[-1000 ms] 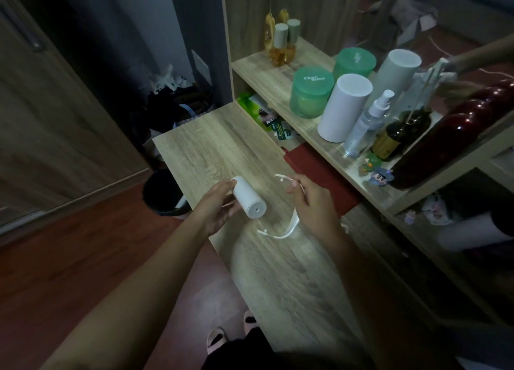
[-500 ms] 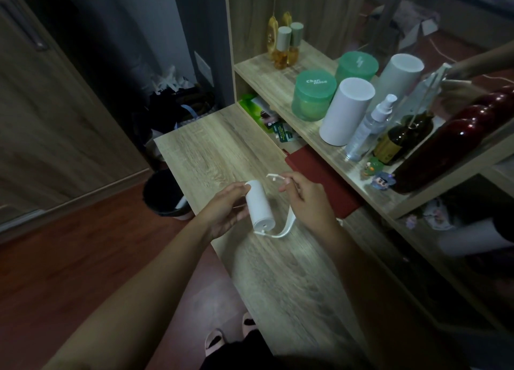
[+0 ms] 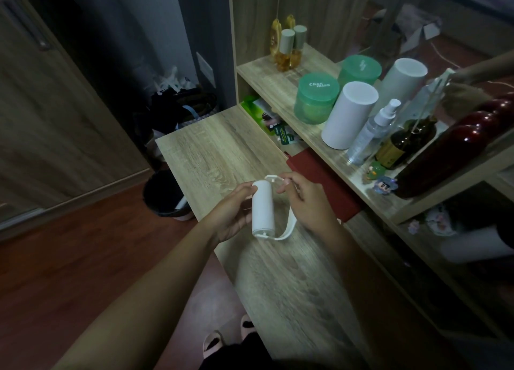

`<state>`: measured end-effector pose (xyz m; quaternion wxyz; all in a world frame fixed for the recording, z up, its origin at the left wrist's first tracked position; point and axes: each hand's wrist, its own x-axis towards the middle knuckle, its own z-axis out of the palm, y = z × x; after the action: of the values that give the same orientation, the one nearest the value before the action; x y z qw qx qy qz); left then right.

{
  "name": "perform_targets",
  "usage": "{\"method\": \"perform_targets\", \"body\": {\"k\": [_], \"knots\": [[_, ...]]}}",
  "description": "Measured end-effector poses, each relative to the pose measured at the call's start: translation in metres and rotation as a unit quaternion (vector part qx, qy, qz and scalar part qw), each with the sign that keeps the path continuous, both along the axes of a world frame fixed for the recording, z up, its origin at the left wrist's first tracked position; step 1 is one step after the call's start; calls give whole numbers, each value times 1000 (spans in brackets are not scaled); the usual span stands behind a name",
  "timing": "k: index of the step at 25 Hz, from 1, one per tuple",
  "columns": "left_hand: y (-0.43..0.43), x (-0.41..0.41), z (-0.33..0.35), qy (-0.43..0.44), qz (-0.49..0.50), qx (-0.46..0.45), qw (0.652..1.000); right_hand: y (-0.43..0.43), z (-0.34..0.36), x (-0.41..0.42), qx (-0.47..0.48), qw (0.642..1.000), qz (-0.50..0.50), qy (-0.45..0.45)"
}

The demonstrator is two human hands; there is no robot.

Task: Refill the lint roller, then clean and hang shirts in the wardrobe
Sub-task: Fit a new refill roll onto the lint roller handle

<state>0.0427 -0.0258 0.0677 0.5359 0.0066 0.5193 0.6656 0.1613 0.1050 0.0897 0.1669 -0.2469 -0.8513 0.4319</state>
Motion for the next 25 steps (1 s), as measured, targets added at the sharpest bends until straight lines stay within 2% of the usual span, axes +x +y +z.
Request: {"method": "perform_targets", "body": {"k": [13, 25], "knots": [[5, 10, 5, -9, 13, 39, 999, 0, 0, -1, 20, 1000, -17, 5], [3, 15, 13, -66, 36, 69, 995, -3, 4, -1, 8, 1000, -12, 13]]}}
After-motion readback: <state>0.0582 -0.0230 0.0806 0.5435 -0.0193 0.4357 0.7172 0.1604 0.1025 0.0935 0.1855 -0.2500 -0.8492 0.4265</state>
